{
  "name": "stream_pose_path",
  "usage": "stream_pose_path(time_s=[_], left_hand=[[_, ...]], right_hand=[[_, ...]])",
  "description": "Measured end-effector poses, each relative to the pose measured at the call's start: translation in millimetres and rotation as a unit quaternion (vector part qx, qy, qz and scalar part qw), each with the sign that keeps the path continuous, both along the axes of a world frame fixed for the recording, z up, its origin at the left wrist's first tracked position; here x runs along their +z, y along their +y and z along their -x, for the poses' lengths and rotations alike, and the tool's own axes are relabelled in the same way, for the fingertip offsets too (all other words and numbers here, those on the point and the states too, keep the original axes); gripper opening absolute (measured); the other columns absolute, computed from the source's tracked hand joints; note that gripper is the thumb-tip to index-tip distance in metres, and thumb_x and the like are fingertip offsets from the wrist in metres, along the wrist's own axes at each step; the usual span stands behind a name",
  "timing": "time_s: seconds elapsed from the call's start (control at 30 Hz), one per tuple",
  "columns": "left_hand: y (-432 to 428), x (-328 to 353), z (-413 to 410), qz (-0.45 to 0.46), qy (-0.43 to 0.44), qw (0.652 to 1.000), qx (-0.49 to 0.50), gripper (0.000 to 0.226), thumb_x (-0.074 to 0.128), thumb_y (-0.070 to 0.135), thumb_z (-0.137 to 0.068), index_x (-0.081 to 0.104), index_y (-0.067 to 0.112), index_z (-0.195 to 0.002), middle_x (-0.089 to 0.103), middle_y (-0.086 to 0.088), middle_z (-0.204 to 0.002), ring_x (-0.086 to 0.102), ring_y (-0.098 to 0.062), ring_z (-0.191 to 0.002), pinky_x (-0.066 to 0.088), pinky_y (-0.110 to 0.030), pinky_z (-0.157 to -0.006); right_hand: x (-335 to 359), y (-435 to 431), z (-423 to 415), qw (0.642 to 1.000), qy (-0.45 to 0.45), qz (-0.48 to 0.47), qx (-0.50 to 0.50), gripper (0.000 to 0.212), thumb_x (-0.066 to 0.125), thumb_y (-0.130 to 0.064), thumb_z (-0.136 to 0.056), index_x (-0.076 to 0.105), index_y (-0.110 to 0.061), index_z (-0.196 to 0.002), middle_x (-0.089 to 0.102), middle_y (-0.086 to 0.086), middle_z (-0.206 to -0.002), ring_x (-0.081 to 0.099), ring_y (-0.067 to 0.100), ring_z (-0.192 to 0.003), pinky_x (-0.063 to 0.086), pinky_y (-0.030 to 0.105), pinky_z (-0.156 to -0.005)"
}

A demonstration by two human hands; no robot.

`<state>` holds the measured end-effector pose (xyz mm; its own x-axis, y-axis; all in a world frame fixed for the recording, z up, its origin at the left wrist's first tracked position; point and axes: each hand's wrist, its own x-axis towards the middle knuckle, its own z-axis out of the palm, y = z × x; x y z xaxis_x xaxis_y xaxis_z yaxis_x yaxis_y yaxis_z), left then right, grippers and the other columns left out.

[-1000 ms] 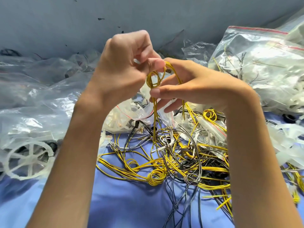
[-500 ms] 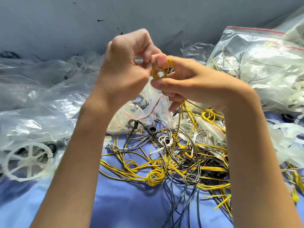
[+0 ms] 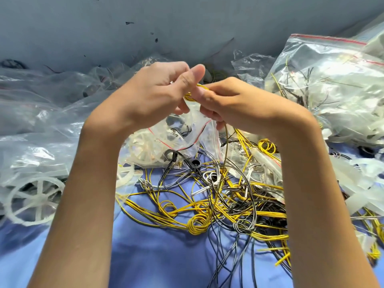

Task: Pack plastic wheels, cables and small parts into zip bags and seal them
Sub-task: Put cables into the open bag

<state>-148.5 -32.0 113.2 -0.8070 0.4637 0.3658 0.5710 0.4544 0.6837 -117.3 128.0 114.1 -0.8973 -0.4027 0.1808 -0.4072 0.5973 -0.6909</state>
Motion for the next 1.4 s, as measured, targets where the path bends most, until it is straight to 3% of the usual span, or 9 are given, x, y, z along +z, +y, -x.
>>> stream_pose_path(time_s=[0.3,0.47,0.6,0.77,0.87,0.97,1.07,1.23,1.4], left_hand=[[-2,3,-8,-0.041,-0.012,0.997,-0.061,0.036,0.036,0.048,-0.089,0.062,0.027,-0.076,0.062,0.003,-0.071,0.061,-0.008,-0.064,0.051,-0.017,-0.062],[1,4,-10,-0.045,0.013,0.997,-0.055,0.034,0.04,0.046,-0.093,0.058,0.024,-0.075,0.055,0.004,-0.069,0.055,-0.005,-0.06,0.046,-0.016,-0.059],[2,4,-8,-0.023,0.028,0.999,-0.04,0.048,0.041,0.046,-0.088,0.059,0.001,-0.084,0.052,0.008,-0.068,0.05,-0.003,-0.058,0.044,-0.019,-0.06],[0,4,-9,0.005,0.066,0.998,-0.024,0.041,0.045,0.046,-0.088,0.049,0.01,-0.07,0.051,0.012,-0.059,0.047,0.0,-0.056,0.04,-0.021,-0.059],[2,4,-11,0.018,0.084,0.996,-0.009,0.04,0.045,0.045,-0.089,0.045,0.01,-0.069,0.048,0.0,-0.062,0.044,-0.002,-0.056,0.035,-0.02,-0.056],[3,4,-11,0.021,0.099,0.995,0.0,0.037,0.045,0.044,-0.091,0.041,0.018,-0.065,0.048,-0.005,-0.06,0.04,-0.009,-0.056,0.032,-0.021,-0.053],[3,3,-11,0.018,0.125,0.992,0.023,0.041,0.046,0.044,-0.092,0.039,0.012,-0.068,0.049,-0.027,-0.069,0.039,-0.032,-0.063,0.029,-0.033,-0.053],[1,6,-12,0.008,0.124,0.992,0.031,0.044,0.049,0.045,-0.092,0.037,0.012,-0.065,0.043,-0.026,-0.065,0.028,-0.01,-0.053,0.024,-0.023,-0.048],[-3,7,-13,0.01,0.112,0.993,0.029,0.052,0.047,0.048,-0.09,0.042,0.001,-0.067,0.045,-0.032,-0.068,0.028,-0.01,-0.054,0.023,-0.021,-0.049]], right_hand=[[4,0,-4,0.998,-0.011,0.064,0.02,0.038,0.033,-0.034,-0.102,0.053,-0.011,-0.079,0.044,-0.004,-0.066,0.04,0.008,-0.059,0.039,0.018,-0.06],[5,7,-6,0.997,-0.019,0.072,0.027,0.036,0.036,-0.036,-0.101,0.06,-0.013,-0.089,0.05,0.0,-0.074,0.046,0.01,-0.066,0.044,0.023,-0.067],[5,12,-5,0.997,-0.03,0.073,0.022,0.036,0.038,-0.036,-0.1,0.062,-0.01,-0.096,0.053,0.002,-0.077,0.049,0.011,-0.068,0.046,0.02,-0.067],[5,16,-7,0.996,-0.024,0.074,0.038,0.016,0.05,-0.034,-0.095,0.063,-0.025,-0.097,0.06,0.002,-0.082,0.057,0.009,-0.069,0.047,0.019,-0.068],[2,18,-5,0.992,-0.026,0.116,0.029,0.032,0.061,-0.035,-0.085,0.055,-0.019,-0.113,0.065,0.003,-0.081,0.061,0.013,-0.074,0.053,0.031,-0.076],[2,17,-4,0.991,-0.02,0.133,0.013,0.037,0.057,-0.044,-0.084,0.053,-0.015,-0.105,0.067,0.005,-0.081,0.063,0.018,-0.078,0.055,0.04,-0.081],[3,16,-5,0.992,0.009,0.128,0.011,0.025,0.052,-0.039,-0.094,0.053,-0.013,-0.094,0.066,0.005,-0.081,0.062,0.015,-0.072,0.052,0.03,-0.071],[5,17,-6,0.994,0.037,0.102,0.014,0.035,0.048,-0.034,-0.098,0.057,-0.002,-0.087,0.065,0.004,-0.079,0.06,0.012,-0.068,0.047,0.022,-0.067],[3,18,-2,0.994,0.038,0.1,0.028,0.028,0.047,-0.023,-0.099,0.049,-0.014,-0.073,0.059,0.003,-0.072,0.056,0.015,-0.067,0.048,0.024,-0.067]])
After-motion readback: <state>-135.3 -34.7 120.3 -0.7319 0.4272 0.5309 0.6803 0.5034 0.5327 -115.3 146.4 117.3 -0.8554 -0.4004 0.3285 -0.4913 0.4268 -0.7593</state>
